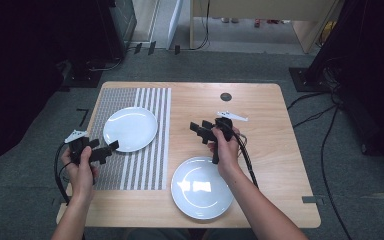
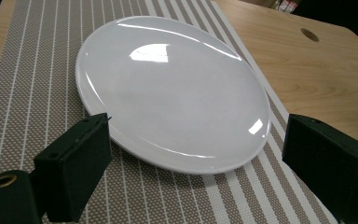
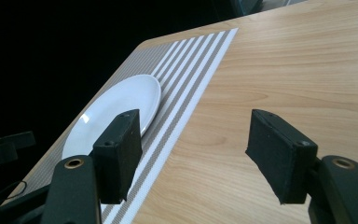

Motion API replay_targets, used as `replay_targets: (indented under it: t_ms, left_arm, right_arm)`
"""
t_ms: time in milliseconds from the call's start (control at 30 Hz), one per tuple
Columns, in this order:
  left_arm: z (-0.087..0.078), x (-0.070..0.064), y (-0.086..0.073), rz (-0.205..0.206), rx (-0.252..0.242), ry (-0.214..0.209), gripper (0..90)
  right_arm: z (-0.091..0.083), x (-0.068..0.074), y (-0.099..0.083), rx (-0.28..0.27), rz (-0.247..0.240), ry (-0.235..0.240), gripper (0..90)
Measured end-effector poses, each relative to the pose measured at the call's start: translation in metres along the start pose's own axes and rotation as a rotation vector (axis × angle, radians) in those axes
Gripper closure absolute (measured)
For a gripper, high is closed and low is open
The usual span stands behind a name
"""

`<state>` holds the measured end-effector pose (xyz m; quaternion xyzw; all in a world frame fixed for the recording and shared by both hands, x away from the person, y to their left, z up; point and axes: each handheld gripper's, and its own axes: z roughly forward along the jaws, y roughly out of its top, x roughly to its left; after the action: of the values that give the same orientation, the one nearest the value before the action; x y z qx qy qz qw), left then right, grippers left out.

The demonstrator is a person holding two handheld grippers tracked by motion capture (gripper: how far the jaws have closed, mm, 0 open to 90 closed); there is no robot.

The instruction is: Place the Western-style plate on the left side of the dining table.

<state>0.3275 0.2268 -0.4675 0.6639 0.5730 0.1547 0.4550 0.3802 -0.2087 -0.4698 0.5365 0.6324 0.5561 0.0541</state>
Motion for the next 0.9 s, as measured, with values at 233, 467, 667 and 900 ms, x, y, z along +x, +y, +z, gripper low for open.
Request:
replay_targets:
  t_ms: [233, 467, 667, 900]
  left_arm:
    - [-0.012, -0.013, -0.012, 0.03, -0.006, -0.012, 8.2]
    - [-0.023, -0.018, -0.028, 0.046, 0.001, -0.023, 8.2]
    - [-0.03, -0.017, -0.045, 0.051, 0.014, -0.015, 8.2]
    - [-0.039, -0.014, -0.063, 0.07, 0.028, -0.018, 8.2]
  right_arm:
    - [-0.022, -0.007, -0.007, 0.0, -0.026, -0.004, 34.2]
    - [-0.044, -0.015, -0.016, 0.004, -0.054, -0.014, 33.4]
    - [-0.062, -0.028, -0.023, -0.003, -0.047, -0.008, 33.1]
    - [-0.084, -0.045, -0.033, -0.022, -0.024, -0.019, 32.8]
